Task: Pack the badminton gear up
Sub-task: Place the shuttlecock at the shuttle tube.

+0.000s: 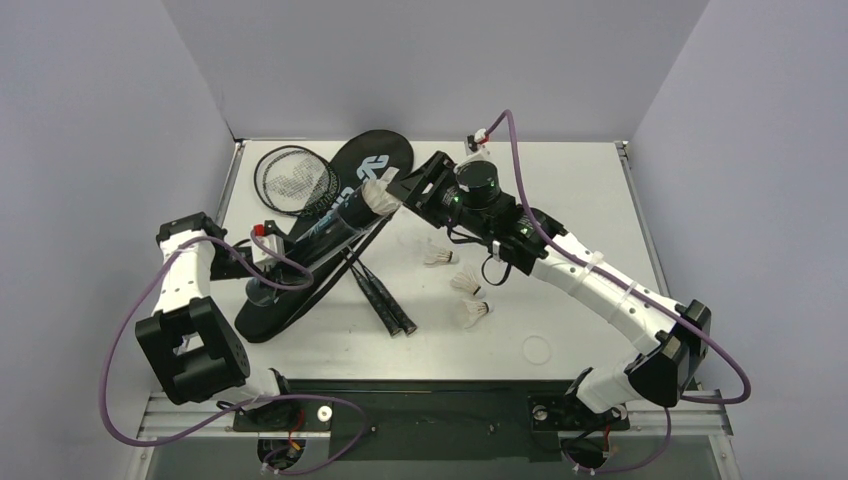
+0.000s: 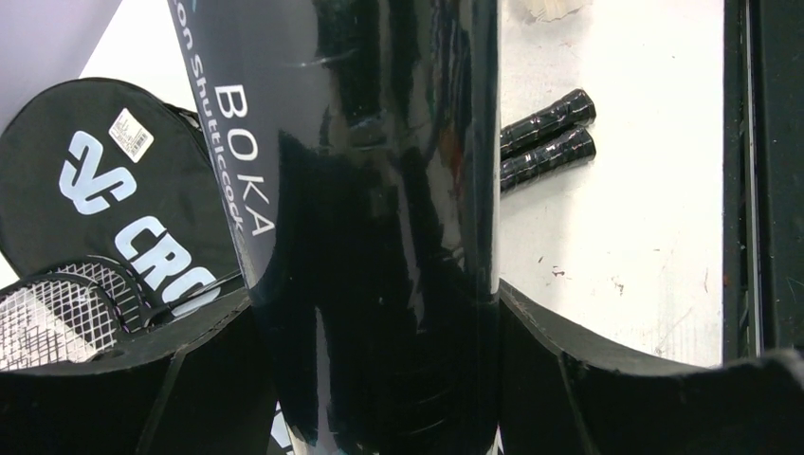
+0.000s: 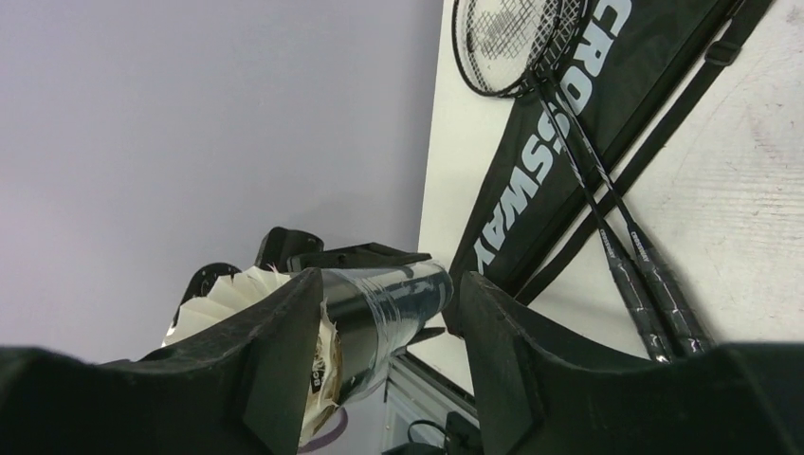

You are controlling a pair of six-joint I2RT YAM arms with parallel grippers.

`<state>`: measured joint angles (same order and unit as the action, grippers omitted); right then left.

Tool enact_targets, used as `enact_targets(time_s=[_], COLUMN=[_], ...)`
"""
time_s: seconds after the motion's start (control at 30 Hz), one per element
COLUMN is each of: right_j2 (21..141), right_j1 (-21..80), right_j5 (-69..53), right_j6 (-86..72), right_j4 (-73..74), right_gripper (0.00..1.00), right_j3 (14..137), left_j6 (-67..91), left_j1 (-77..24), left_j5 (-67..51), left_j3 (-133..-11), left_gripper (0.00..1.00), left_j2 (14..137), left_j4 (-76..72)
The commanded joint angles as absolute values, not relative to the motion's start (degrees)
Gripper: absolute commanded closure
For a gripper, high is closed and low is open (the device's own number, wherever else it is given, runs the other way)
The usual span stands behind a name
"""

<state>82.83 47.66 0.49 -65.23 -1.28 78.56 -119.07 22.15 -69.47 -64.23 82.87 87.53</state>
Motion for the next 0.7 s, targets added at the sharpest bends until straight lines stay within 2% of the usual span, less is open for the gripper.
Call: enact_targets(time_s=[0.0, 0.3, 0.47, 0.67], right_j2=[82.2, 79.2, 79.4, 78.2], right_j1=[48.0, 42.3, 42.4, 42.8], right_j5=[-5.6, -8.2, -9.3, -11.9], right_j6=[-59.2, -56.4, -53.8, -54.2], right_j4=[2.8, 3.9, 5.5, 2.9], right_gripper=[0.49, 0.47, 0.47, 0.47], right_j3=[81.8, 81.1, 85.4, 83.8], left_j6=[-120.8, -120.3, -120.3, -119.7], left_j1=[21.9, 21.4, 20.9, 20.2], left_j5=[-75.1, -74.5, -74.3, -74.7], left_j3=[-67.2, -67.1, -66.9, -66.9], left_gripper=[0.77, 0.78, 0.79, 0.79], left_j2=[83.3, 83.1, 83.0, 83.2], left_j4=[91.6, 91.6, 91.6, 91.7])
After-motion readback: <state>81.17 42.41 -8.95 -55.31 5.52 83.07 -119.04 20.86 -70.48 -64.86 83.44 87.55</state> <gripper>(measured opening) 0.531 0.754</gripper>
